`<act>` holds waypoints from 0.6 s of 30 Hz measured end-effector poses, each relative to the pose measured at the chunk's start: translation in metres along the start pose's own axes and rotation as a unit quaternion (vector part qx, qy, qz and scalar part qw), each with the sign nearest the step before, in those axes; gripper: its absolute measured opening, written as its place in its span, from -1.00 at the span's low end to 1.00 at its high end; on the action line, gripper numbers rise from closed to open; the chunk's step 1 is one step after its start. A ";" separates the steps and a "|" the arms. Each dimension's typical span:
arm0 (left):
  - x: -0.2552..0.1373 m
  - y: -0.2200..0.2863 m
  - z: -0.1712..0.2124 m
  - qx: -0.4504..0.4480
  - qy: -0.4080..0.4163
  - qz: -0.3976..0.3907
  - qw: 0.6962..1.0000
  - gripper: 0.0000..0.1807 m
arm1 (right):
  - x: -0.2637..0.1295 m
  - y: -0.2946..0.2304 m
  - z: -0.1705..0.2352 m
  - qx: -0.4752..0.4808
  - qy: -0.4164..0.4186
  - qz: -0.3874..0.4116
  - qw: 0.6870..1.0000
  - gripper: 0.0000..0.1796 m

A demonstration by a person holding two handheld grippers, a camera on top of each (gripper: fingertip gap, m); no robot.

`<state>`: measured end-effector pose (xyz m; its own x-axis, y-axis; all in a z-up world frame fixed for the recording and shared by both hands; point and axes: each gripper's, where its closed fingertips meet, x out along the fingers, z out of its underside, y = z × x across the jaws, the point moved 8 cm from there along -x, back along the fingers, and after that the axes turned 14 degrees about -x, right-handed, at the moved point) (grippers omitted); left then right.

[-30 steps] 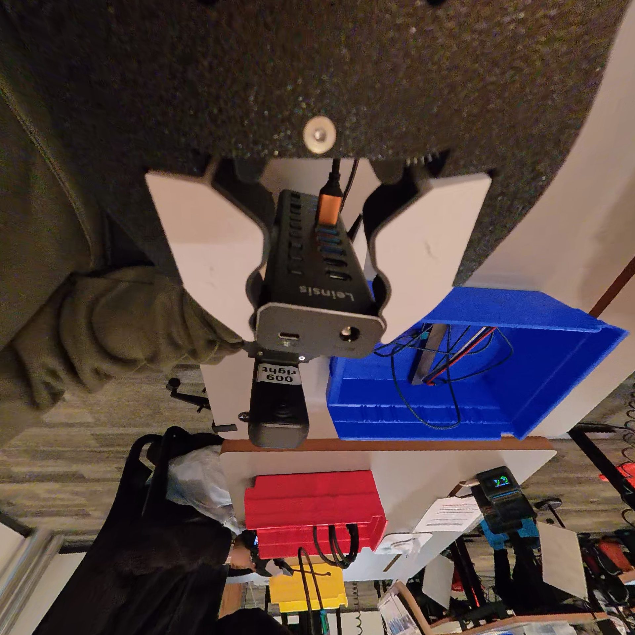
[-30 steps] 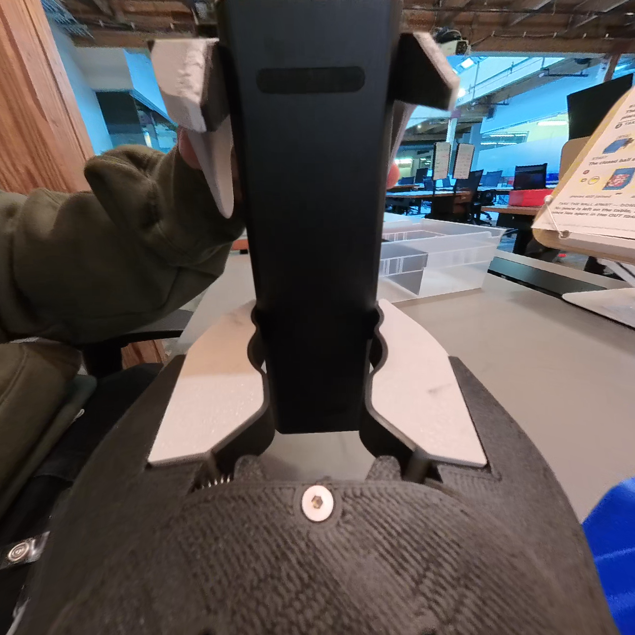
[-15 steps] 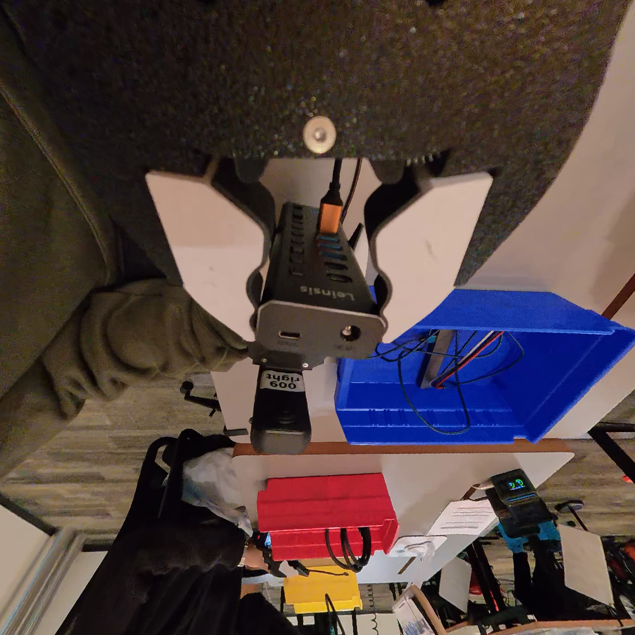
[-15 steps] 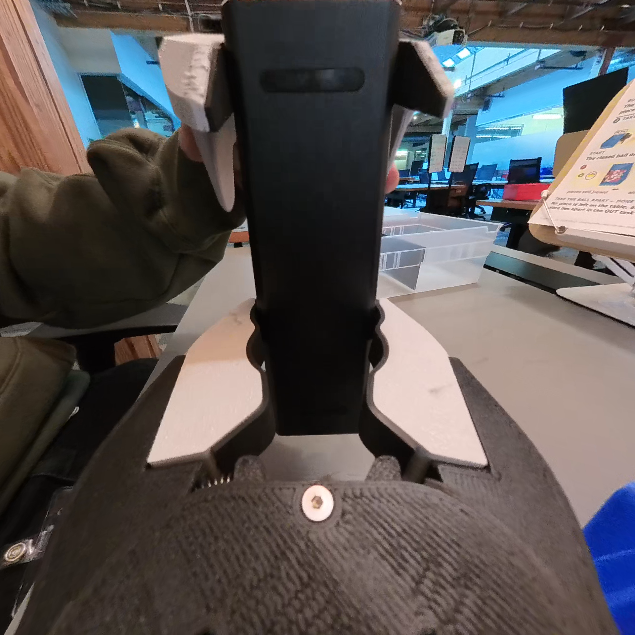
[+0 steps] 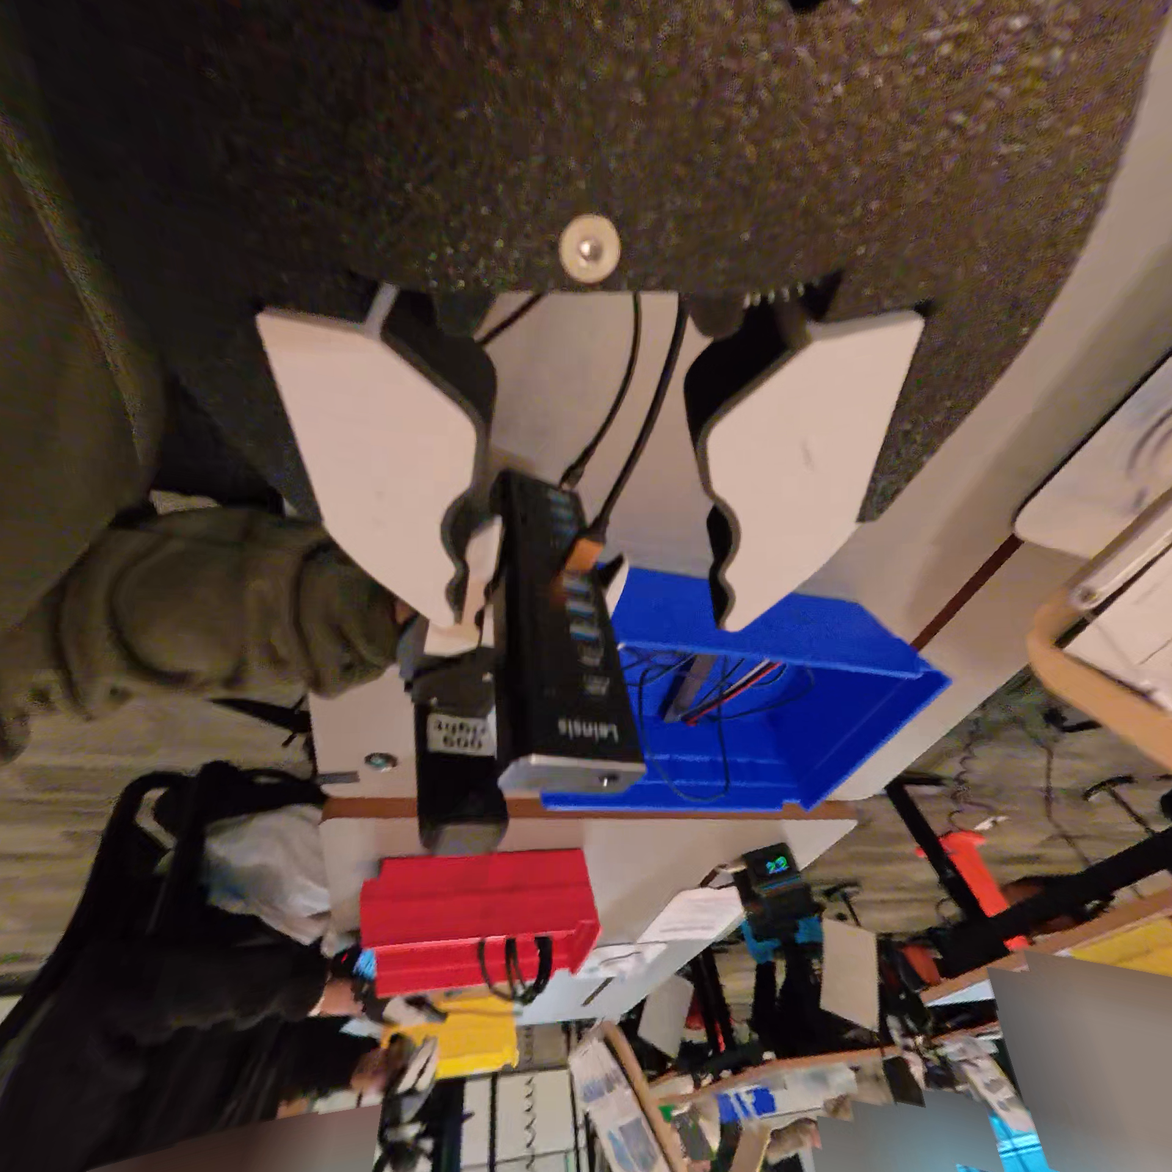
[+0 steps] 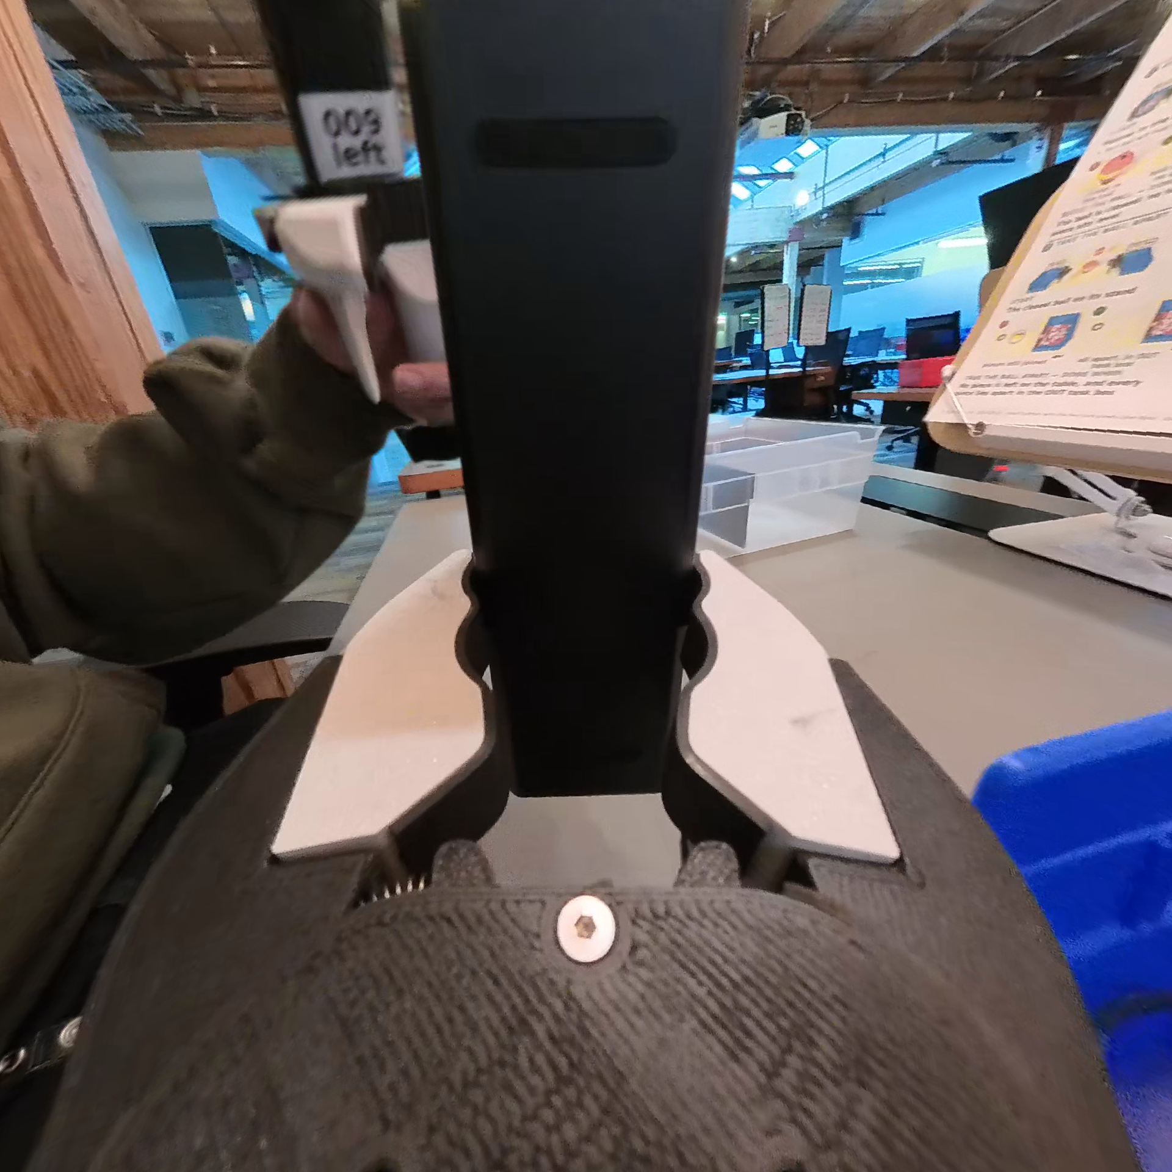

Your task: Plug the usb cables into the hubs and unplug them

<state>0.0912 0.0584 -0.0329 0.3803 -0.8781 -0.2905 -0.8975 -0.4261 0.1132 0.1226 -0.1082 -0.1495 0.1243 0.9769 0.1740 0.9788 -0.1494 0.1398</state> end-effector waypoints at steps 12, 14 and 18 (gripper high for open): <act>-0.005 0.039 0.155 0.069 -0.258 0.048 0.962 -0.69 | -0.033 -0.016 -0.010 -0.020 -0.014 0.025 0.999 -0.32; 0.004 0.035 0.158 0.071 -0.273 0.061 0.957 -0.70 | -0.037 -0.022 -0.010 -0.020 -0.009 0.019 1.000 -0.32; 0.019 0.029 0.163 0.063 -0.288 0.098 0.950 -0.79 | -0.042 -0.022 -0.012 -0.024 0.002 0.017 1.000 -0.31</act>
<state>0.0360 0.0650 -0.1895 0.0493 -0.6572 -0.7521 -0.9721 -0.2045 0.1150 0.0939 -0.1475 -0.1478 0.1572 0.9702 0.1844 0.9651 -0.1905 0.1796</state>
